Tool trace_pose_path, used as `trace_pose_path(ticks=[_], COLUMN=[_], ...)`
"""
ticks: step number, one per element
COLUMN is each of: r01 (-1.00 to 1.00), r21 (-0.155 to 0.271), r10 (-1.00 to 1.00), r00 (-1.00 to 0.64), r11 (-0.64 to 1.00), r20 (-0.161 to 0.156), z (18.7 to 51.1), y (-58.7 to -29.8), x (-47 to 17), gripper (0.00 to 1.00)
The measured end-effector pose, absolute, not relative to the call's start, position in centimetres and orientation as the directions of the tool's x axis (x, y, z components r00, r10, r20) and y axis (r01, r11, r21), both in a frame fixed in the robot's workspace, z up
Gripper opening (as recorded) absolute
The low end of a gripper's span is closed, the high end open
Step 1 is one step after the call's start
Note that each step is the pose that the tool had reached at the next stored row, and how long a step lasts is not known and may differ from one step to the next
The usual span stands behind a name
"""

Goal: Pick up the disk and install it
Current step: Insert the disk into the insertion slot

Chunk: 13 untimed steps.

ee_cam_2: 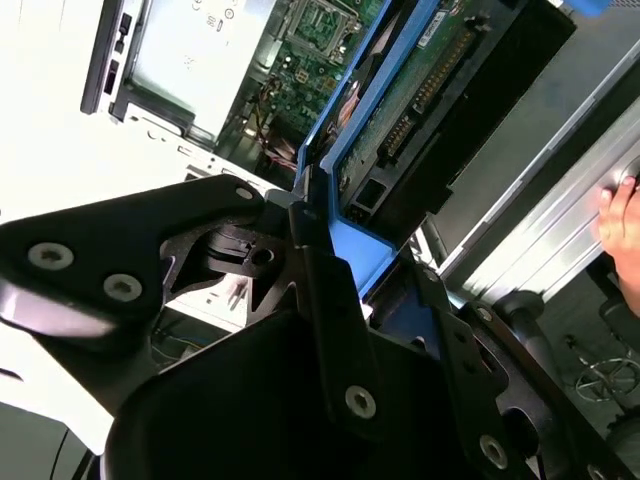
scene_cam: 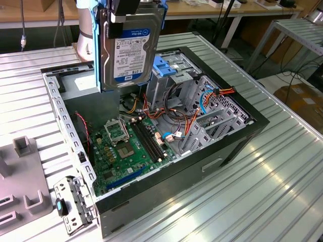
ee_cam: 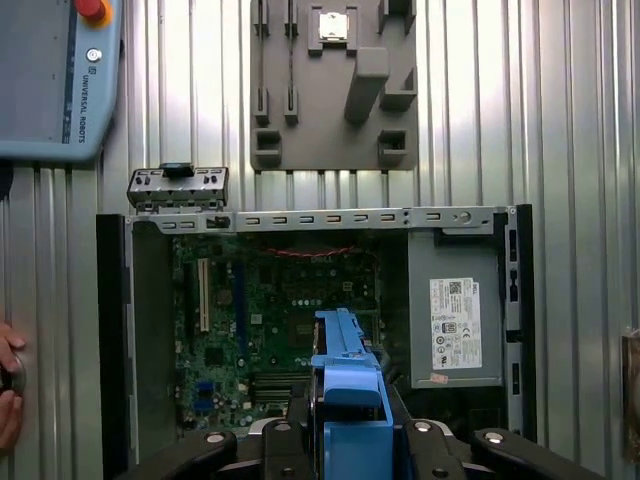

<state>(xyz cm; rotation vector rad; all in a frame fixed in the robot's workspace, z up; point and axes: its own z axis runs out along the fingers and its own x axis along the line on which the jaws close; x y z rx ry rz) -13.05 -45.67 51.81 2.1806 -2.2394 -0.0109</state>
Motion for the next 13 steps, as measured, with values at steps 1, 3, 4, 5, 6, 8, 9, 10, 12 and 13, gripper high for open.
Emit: trace_pose_path(ticks=[1, 3, 4, 5, 6, 8, 9, 10, 12, 13], r01=[-1.000, -1.000, -1.000, -1.000, -1.000, -1.000, -1.000, -1.000, -1.000, -1.000], r21=[0.016, 0.016, 0.016, 0.016, 0.016, 0.016, 0.016, 0.016, 0.016, 0.016], r10=[-1.000, -1.000, -1.000, -1.000, -1.000, -0.999, -0.999, -0.999, -0.999, -0.999], r00=[-0.027, -0.027, -0.027, -0.027, -0.027, -0.027, -0.027, -0.027, -0.027, -0.027], r11=[0.027, 0.027, 0.027, 0.027, 0.027, 0.027, 0.027, 0.027, 0.027, 0.027], r20=[0.008, 0.010, 0.012, 0.013, 0.014, 0.017, 0.019, 0.020, 0.022, 0.023], z=[51.8, 51.8, 51.8, 51.8, 51.8, 51.8, 51.8, 51.8, 51.7, 51.7], y=[-45.8, -46.2, -46.4, -46.5, -46.6, -47.0, -47.1, -47.2, -47.5, -47.6], x=[-13.1, -13.1, -13.1, -13.1, -13.1, -13.1, -13.1, -13.1, -13.1, -13.1], gripper=[0.37, 0.37, 0.37, 0.37, 0.37, 0.37, 0.37, 0.37, 0.37, 0.37])
